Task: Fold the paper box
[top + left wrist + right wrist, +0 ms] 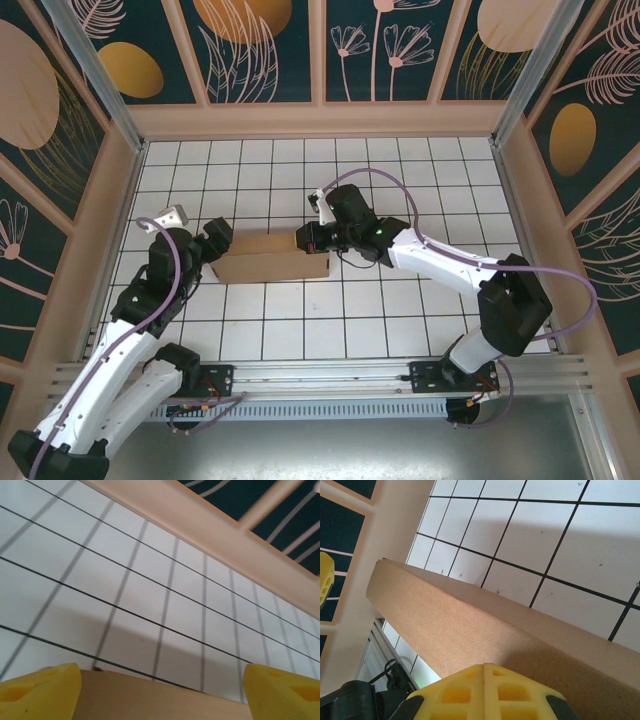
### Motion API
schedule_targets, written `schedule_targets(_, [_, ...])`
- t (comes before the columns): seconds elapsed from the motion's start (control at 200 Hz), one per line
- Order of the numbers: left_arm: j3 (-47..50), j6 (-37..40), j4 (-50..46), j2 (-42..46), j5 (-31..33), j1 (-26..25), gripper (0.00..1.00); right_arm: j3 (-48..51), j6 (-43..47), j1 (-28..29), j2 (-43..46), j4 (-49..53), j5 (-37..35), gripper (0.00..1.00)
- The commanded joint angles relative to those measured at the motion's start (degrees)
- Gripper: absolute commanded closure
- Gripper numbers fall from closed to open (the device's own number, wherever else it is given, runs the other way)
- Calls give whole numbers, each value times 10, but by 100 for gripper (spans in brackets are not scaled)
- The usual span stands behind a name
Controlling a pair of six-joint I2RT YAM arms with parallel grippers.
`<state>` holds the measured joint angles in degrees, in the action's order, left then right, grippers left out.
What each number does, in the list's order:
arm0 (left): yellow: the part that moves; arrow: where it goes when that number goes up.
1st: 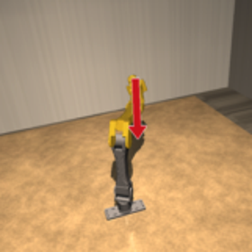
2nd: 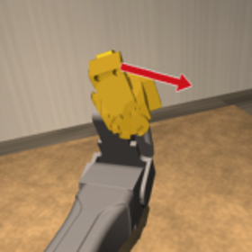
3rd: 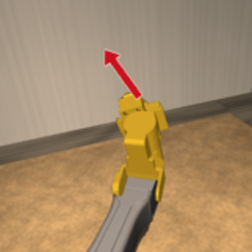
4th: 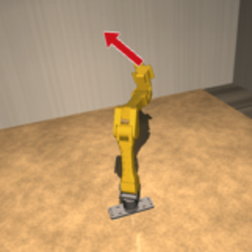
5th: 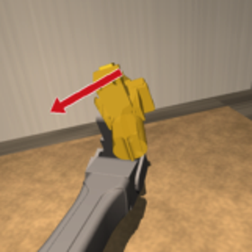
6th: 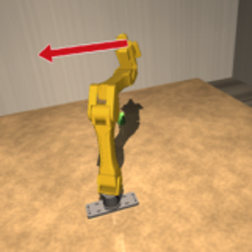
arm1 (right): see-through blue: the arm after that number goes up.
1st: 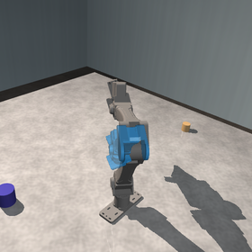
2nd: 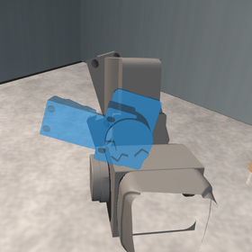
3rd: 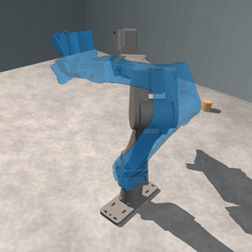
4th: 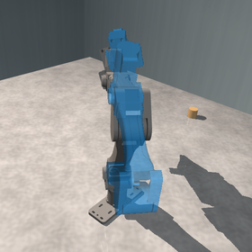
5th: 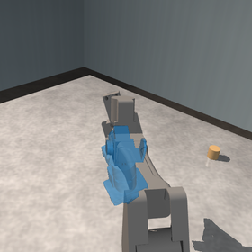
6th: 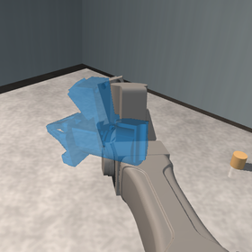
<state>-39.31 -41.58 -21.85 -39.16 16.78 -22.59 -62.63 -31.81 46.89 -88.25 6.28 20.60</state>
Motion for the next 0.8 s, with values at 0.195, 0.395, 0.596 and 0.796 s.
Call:
schedule_targets(0.195, [52, -5, 59, -18, -37, 37, 16, 38, 11, 0, 10, 37, -31, 100])
schedule_targets(0.395, [97, -22, 107, -25, -78, 42, 15, 45, 9, 0, 14, 33, -28, 100])
schedule_targets(0.596, [158, -57, 227, -24, -197, 45, 15, 49, 9, 1, 15, 34, -30, 100])
schedule_targets(0.796, [206, -106, 339, -25, -292, 45, 16, 41, 18, -4, 17, 48, -38, 100])
